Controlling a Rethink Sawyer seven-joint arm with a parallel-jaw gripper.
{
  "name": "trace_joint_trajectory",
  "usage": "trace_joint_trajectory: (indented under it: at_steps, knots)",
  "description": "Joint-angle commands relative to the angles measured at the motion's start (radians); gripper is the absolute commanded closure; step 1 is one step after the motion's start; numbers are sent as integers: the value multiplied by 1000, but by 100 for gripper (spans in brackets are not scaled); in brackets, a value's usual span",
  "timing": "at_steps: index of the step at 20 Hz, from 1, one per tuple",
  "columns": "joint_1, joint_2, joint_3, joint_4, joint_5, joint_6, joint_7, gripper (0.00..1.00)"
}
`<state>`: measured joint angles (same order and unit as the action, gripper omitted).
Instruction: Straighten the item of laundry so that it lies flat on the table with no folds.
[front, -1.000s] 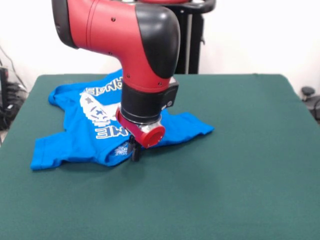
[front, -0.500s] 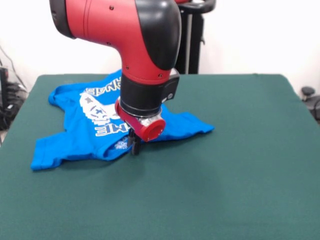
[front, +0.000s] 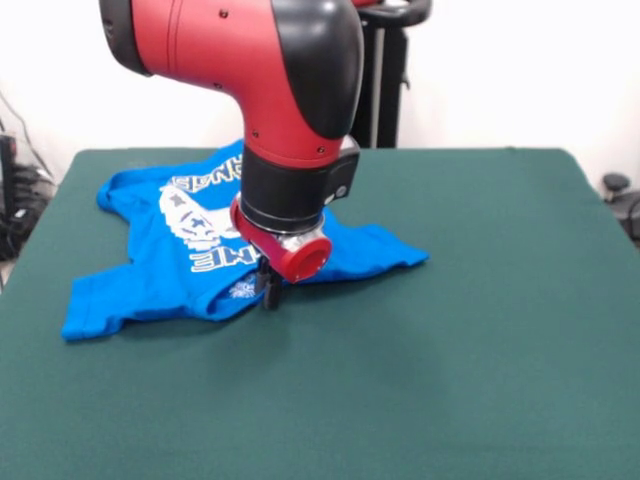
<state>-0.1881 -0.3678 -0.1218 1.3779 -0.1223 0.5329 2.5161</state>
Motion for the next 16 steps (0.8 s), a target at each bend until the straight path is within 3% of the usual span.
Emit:
trace_joint_trajectory:
  at_steps: [1,16]
  knots:
    - [54,32,87,-121,55,-62,102,100]
    - [52,35,112,-160,62,-44,78,100]
